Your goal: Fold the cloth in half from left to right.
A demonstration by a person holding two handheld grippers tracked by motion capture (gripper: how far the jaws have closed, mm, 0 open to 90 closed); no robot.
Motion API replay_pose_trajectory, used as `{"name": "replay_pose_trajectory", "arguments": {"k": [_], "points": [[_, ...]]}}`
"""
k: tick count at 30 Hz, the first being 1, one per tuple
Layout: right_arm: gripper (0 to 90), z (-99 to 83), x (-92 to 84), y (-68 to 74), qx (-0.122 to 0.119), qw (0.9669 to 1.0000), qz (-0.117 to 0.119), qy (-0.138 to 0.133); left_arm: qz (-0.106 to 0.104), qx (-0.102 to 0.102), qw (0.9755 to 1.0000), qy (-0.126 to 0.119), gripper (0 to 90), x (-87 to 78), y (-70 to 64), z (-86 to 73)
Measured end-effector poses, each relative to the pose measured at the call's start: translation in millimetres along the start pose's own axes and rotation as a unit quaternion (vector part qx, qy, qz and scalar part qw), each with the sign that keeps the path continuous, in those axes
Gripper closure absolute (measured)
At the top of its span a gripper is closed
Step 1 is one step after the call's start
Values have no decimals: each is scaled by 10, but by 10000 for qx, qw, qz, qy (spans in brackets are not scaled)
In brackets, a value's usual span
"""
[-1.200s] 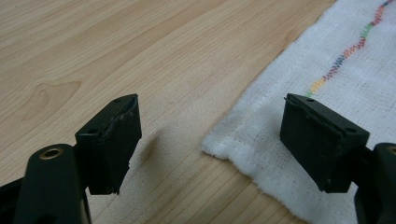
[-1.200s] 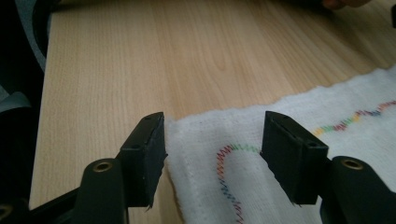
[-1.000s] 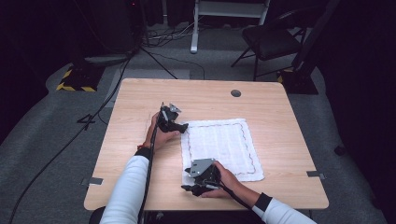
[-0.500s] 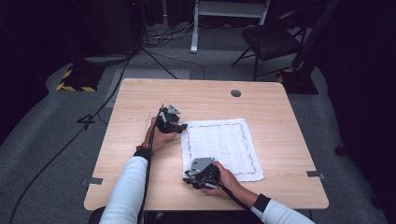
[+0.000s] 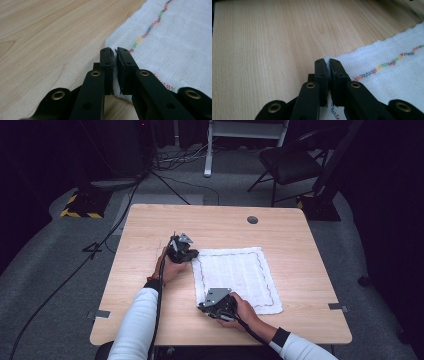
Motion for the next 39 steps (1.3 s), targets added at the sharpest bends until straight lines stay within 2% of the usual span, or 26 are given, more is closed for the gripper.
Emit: {"name": "replay_pose_trajectory", "arguments": {"k": [3, 8, 10, 15, 22, 27, 29, 31, 32, 34, 36, 39], "points": [[860, 45, -29, -1, -72, 10000, -33, -52, -13, -60, 10000, -14, 842, -44, 16, -8], [862, 123, -69, -20, -121, 9998, -86, -123, 33, 14, 10000, -23, 843, -130, 34, -9], [862, 185, -46, -9, -157, 9997, -97, -158, 103, 20, 9999, -58, 846, -191, 62, -8], [863, 292, -9, 4, -167, 9995, -91, -244, 124, 15, 9999, -105, 846, -284, 116, -18], [863, 393, -28, -12, -153, 9992, -158, -344, 167, -15, 9994, -302, 848, -395, 171, 27], [864, 368, -106, -68, -56, 9991, -194, -368, 185, 107, 9989, -426, 849, -417, 99, 150], [864, 333, -202, -130, 43, 9988, -224, -425, 250, 171, 9985, -459, 849, -381, 56, 241], [864, 303, -290, -179, 146, 9984, -239, -485, 223, 138, 9986, -458, 849, -359, 33, 262], [864, 283, -350, -208, 203, 9981, -260, -521, 169, 124, 9985, -497, 849, -292, -22, 349], [864, 261, -397, -231, 226, 9979, -279, -532, 195, 173, 9984, -498, 849, -259, -45, 391], [864, 202, -531, -294, 293, 9972, -350, -588, 159, 308, 9984, -451, 849, -149, -173, 525], [864, 144, -623, -341, 354, 9967, -398, -610, 163, 415, 9981, -422, 849, -100, -237, 607]]}}
Point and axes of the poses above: each handheld gripper's, and its own axes: x roughly forward along the jaws, z roughly out of its top, y roughly to its left, the point moved 10 cm from there along x, roughly forward along the jaws, and after that the axes turned 4 degrees about -z, right-handed, at the moved point
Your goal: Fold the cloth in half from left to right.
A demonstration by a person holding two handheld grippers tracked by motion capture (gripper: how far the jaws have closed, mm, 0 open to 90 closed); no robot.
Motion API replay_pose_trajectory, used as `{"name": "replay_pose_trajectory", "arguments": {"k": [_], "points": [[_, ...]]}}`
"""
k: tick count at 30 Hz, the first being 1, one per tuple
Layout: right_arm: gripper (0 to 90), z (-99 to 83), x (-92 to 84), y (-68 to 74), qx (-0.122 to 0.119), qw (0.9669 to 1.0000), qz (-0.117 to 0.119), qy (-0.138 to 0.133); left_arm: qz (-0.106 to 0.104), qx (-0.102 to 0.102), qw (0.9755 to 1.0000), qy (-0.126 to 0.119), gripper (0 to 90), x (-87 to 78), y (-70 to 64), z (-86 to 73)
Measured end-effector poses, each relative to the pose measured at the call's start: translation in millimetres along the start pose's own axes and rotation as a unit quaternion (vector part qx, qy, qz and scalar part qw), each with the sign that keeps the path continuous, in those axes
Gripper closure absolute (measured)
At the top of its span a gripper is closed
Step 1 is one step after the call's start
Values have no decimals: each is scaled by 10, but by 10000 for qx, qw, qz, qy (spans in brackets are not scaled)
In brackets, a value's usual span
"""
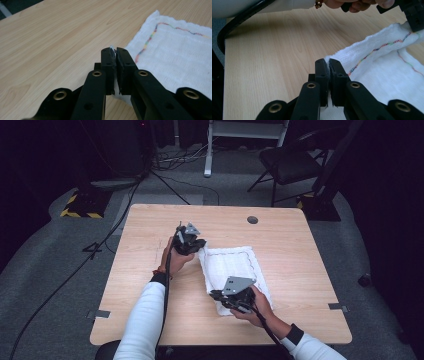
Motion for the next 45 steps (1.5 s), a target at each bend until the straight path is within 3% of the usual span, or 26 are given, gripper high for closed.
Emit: {"name": "replay_pose_trajectory", "arguments": {"k": [4, 16, 23, 37, 40, 42, 45], "points": [[864, -135, -222, -152, 173, 9997, -176, -5, -73, 127, 9999, -44, 850, 161, -163, 210], [864, -532, -695, -511, 597, 9960, -653, 68, -336, 328, 9989, -63, 850, 523, -488, 524], [864, -719, -790, -603, 744, 9939, -787, 193, -433, 463, 9980, 3, 850, 717, -631, 635], [852, -1141, -928, -753, 1104, 9871, -1007, 580, -520, 498, 9974, 77, 843, 1071, -838, 724], [818, -1218, -928, -753, 1139, 9858, -1021, 686, -488, 570, 9971, 155, 781, 1118, -882, 719], [772, -1287, -920, -749, 1209, 9841, -1022, 801, -615, 544, 9965, 141, 787, 1113, -921, 716], [659, -1352, -943, -768, 1233, 9824, -1107, 857, -651, 503, 9966, 84, 664, 1019, -951, 711]]}}
Point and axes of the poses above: each handheld gripper's, and its own axes: x roughly forward along the jaws, z roughly out of its top, y roughly to its left, the point moved 10 cm from there along x, roughly forward along the jaws, and after that the axes turned 4 degrees about -z, right-handed, at the moved point
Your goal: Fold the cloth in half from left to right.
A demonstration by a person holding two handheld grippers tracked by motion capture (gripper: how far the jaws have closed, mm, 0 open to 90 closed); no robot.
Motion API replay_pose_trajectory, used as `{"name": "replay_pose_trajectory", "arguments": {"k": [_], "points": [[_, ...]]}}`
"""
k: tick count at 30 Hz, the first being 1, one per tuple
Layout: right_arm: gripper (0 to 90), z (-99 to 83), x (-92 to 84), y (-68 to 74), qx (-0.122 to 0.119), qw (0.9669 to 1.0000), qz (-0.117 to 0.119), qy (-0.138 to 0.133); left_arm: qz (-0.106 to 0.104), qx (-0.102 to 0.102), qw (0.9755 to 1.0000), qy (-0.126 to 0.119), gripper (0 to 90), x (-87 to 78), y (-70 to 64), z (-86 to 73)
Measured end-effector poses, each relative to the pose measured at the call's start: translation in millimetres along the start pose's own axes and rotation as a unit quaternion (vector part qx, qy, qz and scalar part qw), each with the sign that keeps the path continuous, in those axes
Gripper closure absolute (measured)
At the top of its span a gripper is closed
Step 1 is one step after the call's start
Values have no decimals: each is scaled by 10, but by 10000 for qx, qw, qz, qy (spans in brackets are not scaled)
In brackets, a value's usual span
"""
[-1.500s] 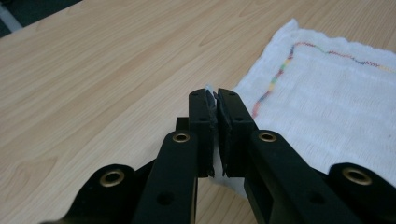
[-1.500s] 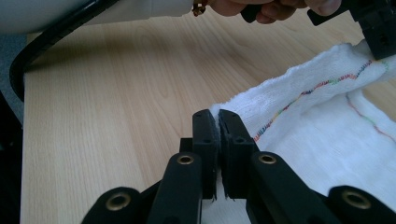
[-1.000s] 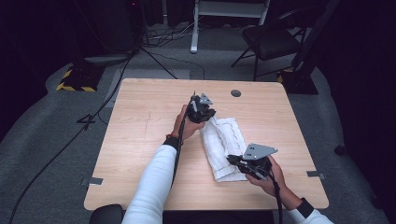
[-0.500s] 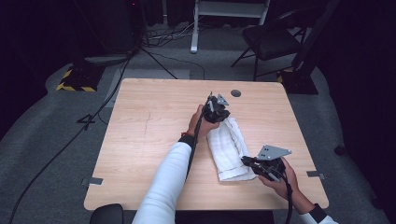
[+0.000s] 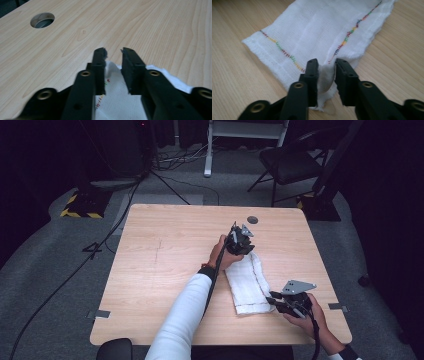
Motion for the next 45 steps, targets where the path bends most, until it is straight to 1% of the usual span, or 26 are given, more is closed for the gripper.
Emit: {"name": "replay_pose_trajectory", "arguments": {"k": [3, 4, 6, 7, 8, 9, 10, 11, 12, 14, 17, 18, 19, 20, 21, 22, 23, 24, 25, 26, 28, 30, 33, 39, 43, 45], "points": [[576, 12, -41, -69, 130, 9998, -71, -93, 48, 141, 9999, 64, 556, -146, -45, -32], [539, 25, -60, -109, 202, 9996, -121, -140, 48, 141, 9999, 64, 503, -146, -45, -32], [512, 45, -94, -156, 317, 9992, -129, -227, 55, 243, 9997, 18, 461, -328, -128, -68], [512, 45, -94, -156, 317, 9992, -129, -227, 55, 243, 9997, 18, 425, -328, -128, -68], [479, 61, -122, -217, 377, 9987, -224, -276, -33, 213, 9998, -34, 410, -473, -222, -122], [471, 66, -128, -235, 391, 9985, -245, -296, -63, 266, 9996, -23, 412, -527, -273, -161], [471, 66, -128, -235, 391, 9985, -245, -296, -63, 266, 9996, -23, 398, -527, -273, -161], [453, 68, -129, -254, 326, 9986, -295, -299, -101, 369, 9993, 7, 374, -626, -385, -258], [447, 66, -121, -258, 255, 9988, -309, -288, -128, 398, 9991, 48, 348, -663, -444, -312], [441, 63, -107, -265, 199, 9989, -334, -273, -158, 407, 9990, 65, 298, -686, -491, -353], [416, 12, -32, -296, 52, 9990, -435, -102, -303, 520, 9981, 111, 293, -742, -775, -621], [411, -18, -12, -290, 9, 9990, -451, -11, -296, 587, 9977, 172, 293, -737, -823, -683], [409, -34, 1, -283, -47, 9990, -439, 22, -296, 587, 9977, 172, 294, -737, -823, -683], [408, -59, 21, -262, -88, 9991, -405, 76, -410, 666, 9965, 294, 293, -707, -966, -816], [407, -73, 34, -250, -109, 9991, -382, 118, -410, 666, 9965, 294, 293, -707, -966, -816], [404, -89, 53, -234, -148, 9992, -347, 158, -527, 734, 9951, 391, 293, -681, -1103, -908], [402, -105, 69, -222, -197, 9991, -315, 195, -605, 803, 9939, 455, 295, -669, -1185, -953], [402, -105, 69, -222, -197, 9991, -315, 195, -605, 803, 9939, 455, 301, -669, -1185, -953], [409, -150, 98, -195, -216, 9991, -210, 292, -630, 967, 9916, 587, 302, -645, -1297, -1031], [409, -150, 98, -195, -216, 9991, -210, 292, -630, 967, 9916, 587, 298, -645, -1297, -1031], [409, -216, 124, -175, -251, 9991, -67, 338, -566, 1140, 9894, 694, 288, -638, -1348, -1098], [408, -225, 125, -181, -227, 9993, -9, 291, -552, 1160, 9888, 757, 288, -643, -1353, -1147], [404, -252, 123, -206, -82, 9996, 85, 275, -601, 1035, 9900, 752, 291, -635, -1331, -1199], [427, -246, 122, -138, -222, 9994, 105, 260, -839, 897, 9901, 673, 297, -644, -1305, -1249], [426, -235, 129, -93, -198, 9993, 180, 261, -842, 930, 9897, 691, 297, -687, -1285, -1283], [427, -208, 144, -23, -306, 9989, 235, 252, -832, 901, 9900, 691, 296, -738, -1270, -1326]]}}
Point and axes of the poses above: each handheld gripper's, and its own axes: x roughly forward along the jaws, z roughly out of its top, y roughly to its left, the point moved 10 cm from there along x, roughly forward along the jaws, and after that the axes turned 4 degrees about -z, right-handed, at the moved point
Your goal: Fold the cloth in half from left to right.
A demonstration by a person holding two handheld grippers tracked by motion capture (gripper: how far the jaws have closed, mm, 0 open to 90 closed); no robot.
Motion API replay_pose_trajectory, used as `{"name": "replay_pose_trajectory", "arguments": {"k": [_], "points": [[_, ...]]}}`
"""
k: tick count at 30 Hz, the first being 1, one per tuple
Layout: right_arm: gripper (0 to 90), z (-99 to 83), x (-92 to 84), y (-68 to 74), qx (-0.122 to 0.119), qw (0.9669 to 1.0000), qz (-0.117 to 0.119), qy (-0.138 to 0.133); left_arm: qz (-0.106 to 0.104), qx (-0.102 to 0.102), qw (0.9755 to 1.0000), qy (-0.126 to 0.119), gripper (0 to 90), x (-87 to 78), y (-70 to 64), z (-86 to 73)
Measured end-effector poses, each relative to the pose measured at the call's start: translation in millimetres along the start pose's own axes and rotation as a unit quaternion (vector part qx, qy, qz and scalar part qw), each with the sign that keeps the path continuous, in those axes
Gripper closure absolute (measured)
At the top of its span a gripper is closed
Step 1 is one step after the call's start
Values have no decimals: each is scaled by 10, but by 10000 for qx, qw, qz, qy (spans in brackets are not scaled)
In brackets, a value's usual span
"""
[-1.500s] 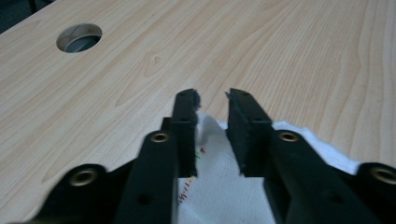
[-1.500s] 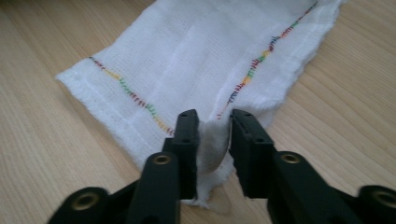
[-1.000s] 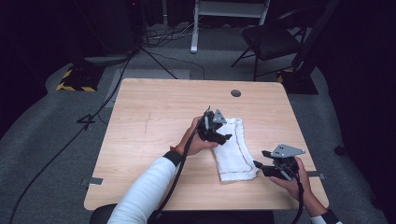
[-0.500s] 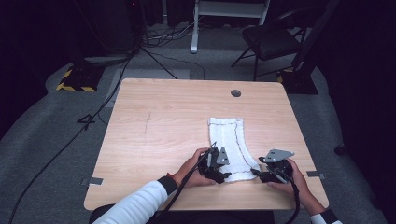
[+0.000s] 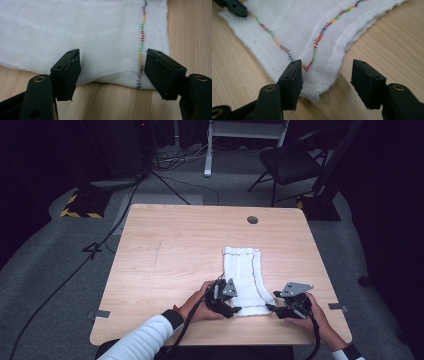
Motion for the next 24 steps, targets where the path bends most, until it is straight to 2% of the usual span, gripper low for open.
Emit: {"name": "replay_pose_trajectory", "arguments": {"k": [2, 6, 10, 13, 18, 20, 24], "points": [[419, 17, 12, 41, -32, 10000, 89, -14, 24, -33, 10000, -21, 296, -16, -4, -19], [406, 36, 34, 110, 58, 9996, 273, -19, 44, -57, 10000, -27, 296, -91, -37, -101], [396, 80, 43, 236, -180, 9994, 287, -33, 73, -151, 9998, -79, 296, -177, -100, -207], [384, 88, 37, 298, -268, 9990, 346, -20, 120, -120, 9999, 24, 295, -234, -175, -253], [339, 108, 6, 381, -390, 9982, 465, -6, 12, -31, 10000, 10, 242, -329, -263, -271], [327, 135, -30, 399, -414, 9977, 535, -74, -9, -92, 9999, -58, 241, -382, -258, -257], [327, 234, -113, 332, -310, 9980, 469, -296, 132, -130, 9996, -224, 217, -480, -185, -186]]}}
Point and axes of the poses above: each handheld gripper's, and its own axes: x roughly forward along the jaws, z roughly out of its top, y roughly to its left, the point moved 10 cm from there along x, roughly forward along the jaws, and after that the axes turned 4 degrees about -z, right-handed, at the moved point
